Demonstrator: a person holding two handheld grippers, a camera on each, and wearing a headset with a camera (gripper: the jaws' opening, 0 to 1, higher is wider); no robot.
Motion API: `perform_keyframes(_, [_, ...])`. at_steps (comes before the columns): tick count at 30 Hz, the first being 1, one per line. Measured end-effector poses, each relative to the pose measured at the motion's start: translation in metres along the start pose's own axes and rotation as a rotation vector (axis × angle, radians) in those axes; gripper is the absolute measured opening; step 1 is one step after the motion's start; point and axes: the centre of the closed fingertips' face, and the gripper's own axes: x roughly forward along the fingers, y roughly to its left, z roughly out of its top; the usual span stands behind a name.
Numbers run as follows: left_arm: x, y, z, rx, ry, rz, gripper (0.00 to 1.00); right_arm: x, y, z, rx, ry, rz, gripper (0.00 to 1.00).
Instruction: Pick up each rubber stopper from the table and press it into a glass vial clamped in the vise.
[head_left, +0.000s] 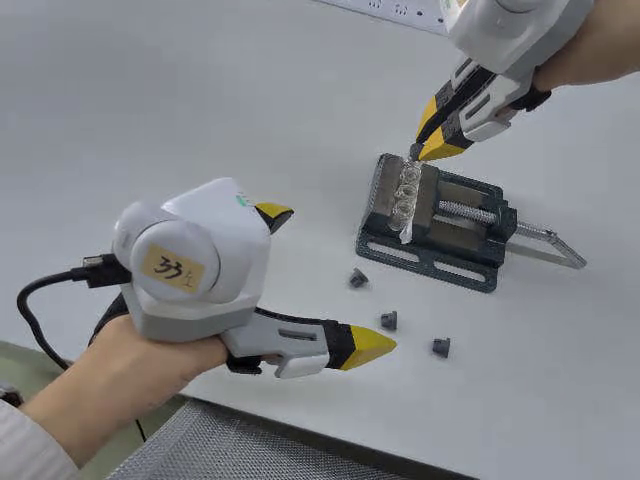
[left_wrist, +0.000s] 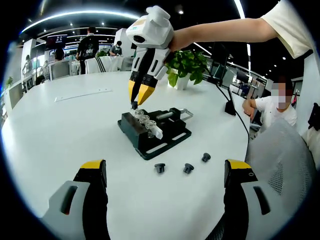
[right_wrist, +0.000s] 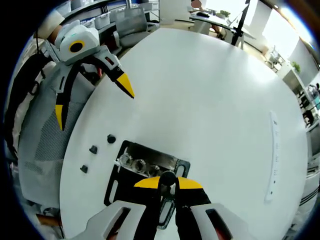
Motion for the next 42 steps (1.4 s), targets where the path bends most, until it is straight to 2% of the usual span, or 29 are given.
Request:
perform_keyframes(2, [0.0002, 0.0, -0.0003, 0.0, 0.0, 0.0, 0.98, -0.0003, -0.0009, -0.0009, -0.02, 0.013, 0.001, 0.05])
perform_keyframes(8, [0.0014, -0.0008, 0.0, 0.0, -0.001, -0.003, 0.98, 0.0004, 0.0004, -0.0005, -0.019, 0.046, -0.005, 0.05])
perform_keyframes(12, [0.0015, -0.0013, 0.0008, -0.001, -0.002, -0.003, 0.98, -0.001, 0.0059, 0.0003, 0.023, 0.053, -0.015, 0.04])
perform_keyframes(18, [0.0016, -0.0014, 0.0011, -0.001, -0.005, -0.004, 0.98, -0.0008, 0.0061, 0.0003, 0.078, 0.077, -0.035, 0.04])
perform_keyframes(24, [0.0015, -0.002, 0.0008, -0.005, -0.008, -0.005, 0.98, -0.0011, 0.0058, 0.0004, 0.16, 0.069, -0.046, 0.04])
perform_keyframes(34, [0.0018, -0.0017, -0.0002, -0.01, -0.01, -0.005, 0.97, -0.001, 0.0053, 0.0025, 0.137, 0.043, -0.06, 0.05])
perform_keyframes(42, [0.0018, -0.0015, 0.0, -0.012, -0.012, -0.003, 0.97, -0.0005, 0.0026, 0.0022, 0.097, 0.047, -0.056, 0.06])
